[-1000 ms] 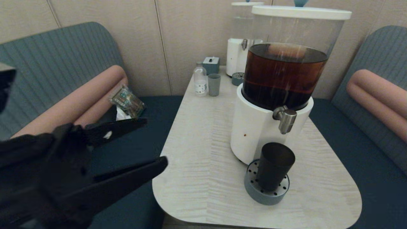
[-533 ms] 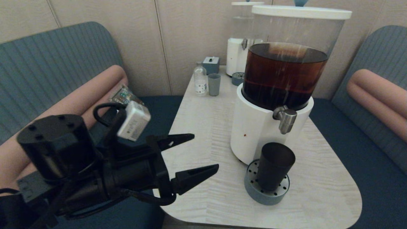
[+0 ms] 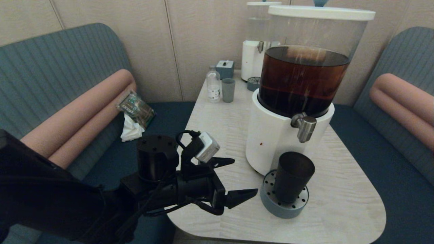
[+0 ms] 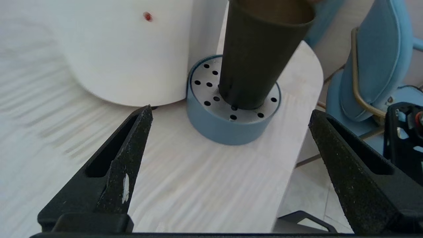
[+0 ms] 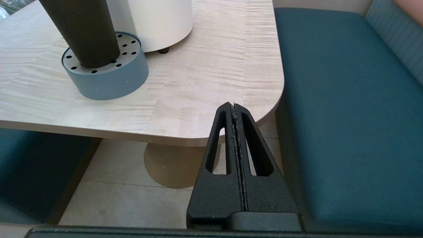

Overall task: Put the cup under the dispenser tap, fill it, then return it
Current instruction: Place the cup next to the water dispenser

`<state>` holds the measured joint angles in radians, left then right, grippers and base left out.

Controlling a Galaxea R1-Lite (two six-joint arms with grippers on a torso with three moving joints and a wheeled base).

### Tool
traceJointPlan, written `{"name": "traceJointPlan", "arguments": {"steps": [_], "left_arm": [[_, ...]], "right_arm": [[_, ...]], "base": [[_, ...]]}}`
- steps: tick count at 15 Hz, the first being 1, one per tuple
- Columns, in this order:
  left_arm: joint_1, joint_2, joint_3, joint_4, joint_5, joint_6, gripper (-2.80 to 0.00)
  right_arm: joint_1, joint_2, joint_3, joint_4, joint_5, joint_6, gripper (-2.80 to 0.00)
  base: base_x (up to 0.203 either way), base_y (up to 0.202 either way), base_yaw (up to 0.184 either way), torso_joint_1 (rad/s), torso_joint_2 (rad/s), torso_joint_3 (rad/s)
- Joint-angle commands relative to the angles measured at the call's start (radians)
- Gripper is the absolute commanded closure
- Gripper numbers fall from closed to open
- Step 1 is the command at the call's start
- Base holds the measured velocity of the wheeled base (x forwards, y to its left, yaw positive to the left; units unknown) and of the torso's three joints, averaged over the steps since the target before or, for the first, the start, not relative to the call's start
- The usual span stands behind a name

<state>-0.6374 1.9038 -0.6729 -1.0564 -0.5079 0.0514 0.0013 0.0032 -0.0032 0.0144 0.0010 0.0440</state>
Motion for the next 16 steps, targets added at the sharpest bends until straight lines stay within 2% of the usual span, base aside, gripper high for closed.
{"name": "traceJointPlan", "arguments": {"steps": [1, 5, 13, 16], "left_arm": [[-0.017, 0.088, -0.054, -0.005, -0.003, -0.001, -2.8], [-0.044, 0.179, -0.144, -0.013, -0.002, 0.003, -2.8], [-0.103, 0.261, -0.211, -0.046, 0.011, -0.004, -2.8], [-0.119, 0.293, -0.263, -0.044, 0.041, -0.002, -2.8]], "right_arm": [[0.0, 0.001, 0.0, -0.001, 0.001, 0.0, 0.0], [0.0, 0.0, 0.0, -0.001, 0.001, 0.0, 0.0], [0.0, 0.0, 0.0, 0.001, 0.001, 0.0, 0.0], [0.0, 0.0, 0.0, 0.001, 0.001, 0.0, 0.0]], "base": [[0.0, 0.0, 0.0, 0.0, 0.0, 0.0], [0.0, 0.0, 0.0, 0.0, 0.0, 0.0], [0.0, 0.0, 0.0, 0.0, 0.0, 0.0], [0.0, 0.0, 0.0, 0.0, 0.0, 0.0]]}}
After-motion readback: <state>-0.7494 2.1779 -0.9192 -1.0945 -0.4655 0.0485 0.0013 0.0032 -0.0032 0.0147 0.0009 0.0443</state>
